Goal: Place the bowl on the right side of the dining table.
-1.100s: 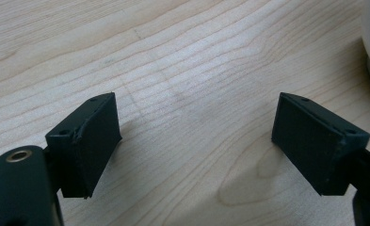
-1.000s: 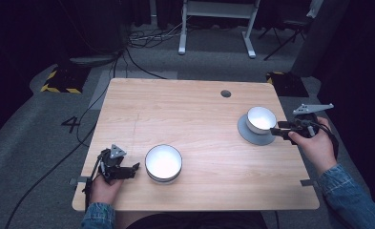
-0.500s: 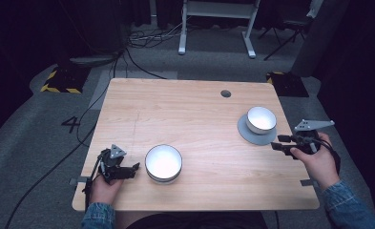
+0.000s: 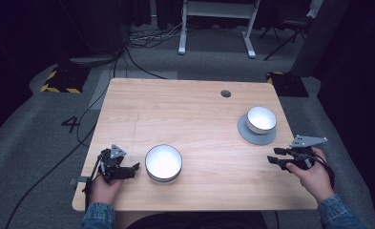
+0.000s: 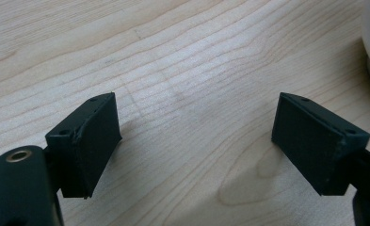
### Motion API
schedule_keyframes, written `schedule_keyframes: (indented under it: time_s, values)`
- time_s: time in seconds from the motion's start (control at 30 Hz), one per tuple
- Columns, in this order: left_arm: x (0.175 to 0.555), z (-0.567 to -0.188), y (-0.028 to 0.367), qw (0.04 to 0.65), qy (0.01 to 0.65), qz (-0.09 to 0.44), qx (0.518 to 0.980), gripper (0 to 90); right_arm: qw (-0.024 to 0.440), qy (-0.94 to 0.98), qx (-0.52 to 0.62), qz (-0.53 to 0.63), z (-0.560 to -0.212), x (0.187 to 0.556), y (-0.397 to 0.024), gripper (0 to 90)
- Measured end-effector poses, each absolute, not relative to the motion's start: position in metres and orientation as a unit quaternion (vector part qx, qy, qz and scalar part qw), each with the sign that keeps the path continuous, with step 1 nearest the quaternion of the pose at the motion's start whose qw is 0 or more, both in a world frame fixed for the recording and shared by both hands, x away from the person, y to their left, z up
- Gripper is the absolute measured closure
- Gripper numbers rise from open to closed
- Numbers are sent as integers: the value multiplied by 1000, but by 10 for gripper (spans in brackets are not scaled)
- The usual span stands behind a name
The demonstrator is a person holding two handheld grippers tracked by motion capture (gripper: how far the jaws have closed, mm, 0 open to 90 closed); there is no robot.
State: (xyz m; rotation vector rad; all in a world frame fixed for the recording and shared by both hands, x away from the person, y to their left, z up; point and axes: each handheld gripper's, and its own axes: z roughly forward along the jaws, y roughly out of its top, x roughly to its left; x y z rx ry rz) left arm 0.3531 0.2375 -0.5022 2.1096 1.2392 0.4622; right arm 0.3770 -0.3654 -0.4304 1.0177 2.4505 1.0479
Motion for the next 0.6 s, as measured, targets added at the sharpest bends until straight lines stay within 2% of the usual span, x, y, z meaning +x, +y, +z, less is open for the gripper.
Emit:
schedule_keyframes:
  time_s: [0.23, 0.37, 0.6]
  values:
    - [353, -502, 237, 320, 472, 176, 803, 160, 140, 849, 353, 367, -456, 369, -366, 492]
    - [353, -502, 238, 320, 471, 176, 803, 160, 137, 850, 352, 368, -469, 365, -365, 451]
    - [353, -502, 238, 320, 471, 176, 803, 160, 133, 851, 351, 368, -492, 357, -364, 432]
